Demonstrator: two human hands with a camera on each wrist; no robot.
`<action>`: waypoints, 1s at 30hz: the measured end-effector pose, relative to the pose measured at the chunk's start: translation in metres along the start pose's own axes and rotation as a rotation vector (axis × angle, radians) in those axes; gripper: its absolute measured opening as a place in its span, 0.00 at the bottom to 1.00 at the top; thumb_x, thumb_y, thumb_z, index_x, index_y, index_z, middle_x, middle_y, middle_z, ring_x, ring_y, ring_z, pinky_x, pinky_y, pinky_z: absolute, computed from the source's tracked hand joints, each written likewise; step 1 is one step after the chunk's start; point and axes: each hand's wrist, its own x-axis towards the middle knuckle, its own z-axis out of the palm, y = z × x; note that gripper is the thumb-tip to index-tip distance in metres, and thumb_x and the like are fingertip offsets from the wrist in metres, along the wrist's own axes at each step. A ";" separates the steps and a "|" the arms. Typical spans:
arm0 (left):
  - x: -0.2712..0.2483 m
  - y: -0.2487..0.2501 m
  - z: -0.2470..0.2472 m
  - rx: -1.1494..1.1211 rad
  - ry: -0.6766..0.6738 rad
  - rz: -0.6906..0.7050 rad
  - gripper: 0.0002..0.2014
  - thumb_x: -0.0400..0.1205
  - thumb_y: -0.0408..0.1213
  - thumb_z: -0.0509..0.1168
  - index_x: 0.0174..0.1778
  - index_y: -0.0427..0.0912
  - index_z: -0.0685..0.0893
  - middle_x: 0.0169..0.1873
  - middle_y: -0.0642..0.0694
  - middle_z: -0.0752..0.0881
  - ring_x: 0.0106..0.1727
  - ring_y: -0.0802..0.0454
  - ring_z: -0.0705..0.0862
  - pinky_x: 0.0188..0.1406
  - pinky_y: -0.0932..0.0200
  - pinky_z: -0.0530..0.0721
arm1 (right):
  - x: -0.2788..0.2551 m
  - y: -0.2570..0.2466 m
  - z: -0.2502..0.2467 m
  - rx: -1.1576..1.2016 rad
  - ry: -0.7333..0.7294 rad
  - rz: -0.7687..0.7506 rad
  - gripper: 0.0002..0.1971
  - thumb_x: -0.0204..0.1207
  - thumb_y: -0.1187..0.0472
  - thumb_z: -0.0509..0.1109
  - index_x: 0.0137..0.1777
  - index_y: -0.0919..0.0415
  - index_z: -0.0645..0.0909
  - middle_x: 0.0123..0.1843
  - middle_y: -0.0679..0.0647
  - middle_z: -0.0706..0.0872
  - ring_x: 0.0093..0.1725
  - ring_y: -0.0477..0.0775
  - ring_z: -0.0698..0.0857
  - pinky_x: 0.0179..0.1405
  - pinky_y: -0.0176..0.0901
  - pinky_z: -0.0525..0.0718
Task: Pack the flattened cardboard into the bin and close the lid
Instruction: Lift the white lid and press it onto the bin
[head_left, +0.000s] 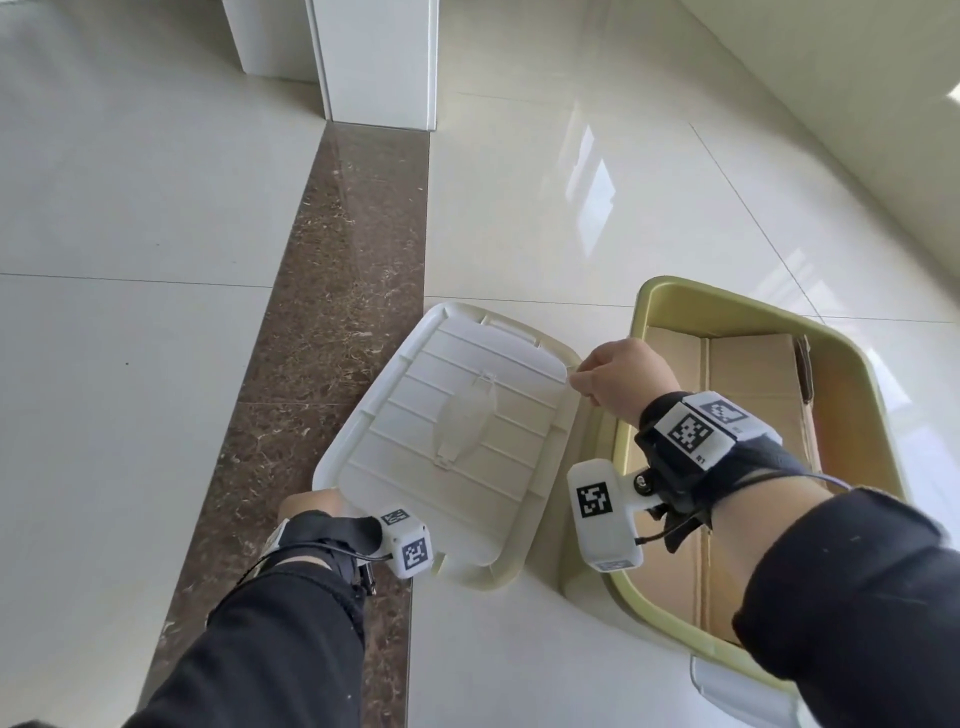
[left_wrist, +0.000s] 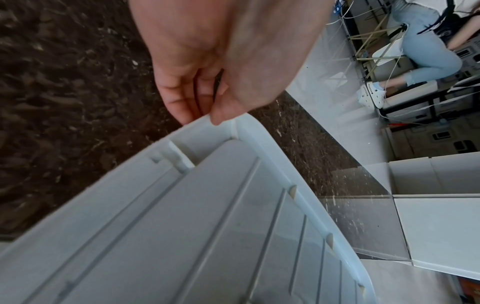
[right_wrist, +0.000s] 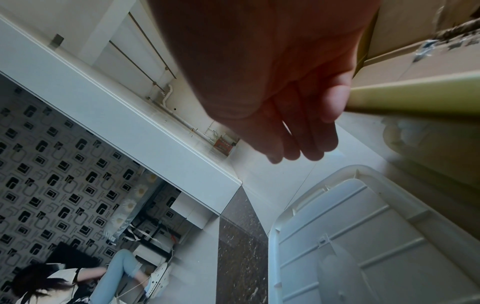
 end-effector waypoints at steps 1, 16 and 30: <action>0.002 0.000 0.001 0.041 -0.007 0.020 0.22 0.86 0.30 0.53 0.77 0.26 0.68 0.77 0.31 0.72 0.77 0.38 0.74 0.69 0.50 0.74 | 0.001 0.001 0.000 0.002 0.003 0.002 0.08 0.75 0.63 0.67 0.48 0.65 0.86 0.41 0.57 0.86 0.44 0.57 0.83 0.45 0.45 0.82; -0.018 0.030 -0.013 0.116 -0.113 0.074 0.11 0.85 0.27 0.53 0.51 0.23 0.78 0.39 0.33 0.80 0.42 0.39 0.79 0.41 0.54 0.71 | -0.001 0.002 -0.004 0.067 -0.030 0.022 0.11 0.74 0.64 0.68 0.31 0.56 0.78 0.31 0.50 0.80 0.42 0.56 0.82 0.42 0.41 0.81; -0.073 0.098 -0.029 -0.389 -0.010 0.424 0.11 0.77 0.27 0.55 0.31 0.38 0.77 0.26 0.42 0.73 0.27 0.47 0.69 0.26 0.63 0.65 | -0.007 -0.006 -0.030 0.229 -0.089 0.044 0.12 0.75 0.64 0.69 0.31 0.54 0.75 0.41 0.59 0.83 0.41 0.58 0.82 0.44 0.50 0.82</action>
